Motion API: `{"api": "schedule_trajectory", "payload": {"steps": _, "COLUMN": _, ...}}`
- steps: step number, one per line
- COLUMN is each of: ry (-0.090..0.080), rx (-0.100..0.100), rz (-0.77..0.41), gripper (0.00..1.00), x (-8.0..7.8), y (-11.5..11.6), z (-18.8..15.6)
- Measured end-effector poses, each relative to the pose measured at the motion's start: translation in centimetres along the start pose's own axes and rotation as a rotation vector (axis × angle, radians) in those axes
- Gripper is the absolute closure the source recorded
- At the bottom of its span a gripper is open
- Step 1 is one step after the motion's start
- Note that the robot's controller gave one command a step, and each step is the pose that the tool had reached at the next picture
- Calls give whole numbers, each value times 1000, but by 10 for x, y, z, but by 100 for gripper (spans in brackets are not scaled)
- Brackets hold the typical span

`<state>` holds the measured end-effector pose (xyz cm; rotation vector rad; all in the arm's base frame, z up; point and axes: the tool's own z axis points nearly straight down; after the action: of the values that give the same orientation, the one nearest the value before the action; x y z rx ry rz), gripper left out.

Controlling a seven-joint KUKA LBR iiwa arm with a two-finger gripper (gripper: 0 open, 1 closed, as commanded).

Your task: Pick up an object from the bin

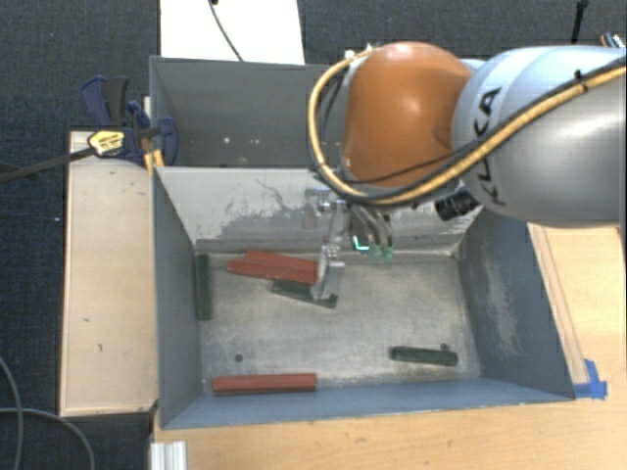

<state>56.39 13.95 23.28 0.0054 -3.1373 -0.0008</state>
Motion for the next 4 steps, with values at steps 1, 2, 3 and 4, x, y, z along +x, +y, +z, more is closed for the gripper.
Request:
{"api": "schedule_trajectory", "payload": {"steps": 1, "ry": 0, "rx": 2, "rz": 318, "gripper": 0, "x": -21, "y": -68, "z": 157}}
{"api": "schedule_trajectory", "payload": {"steps": 2, "ry": -6, "rx": -1, "rz": 320, "gripper": 100, "x": -23, "y": -66, "z": 154}}
{"api": "schedule_trajectory", "payload": {"steps": 3, "ry": -13, "rx": -3, "rz": 214, "gripper": 100, "x": -14, "y": -43, "z": 50}}
{"api": "schedule_trajectory", "payload": {"steps": 4, "ry": -11, "rx": -2, "rz": 242, "gripper": 100, "x": -4, "y": -58, "z": 6}}
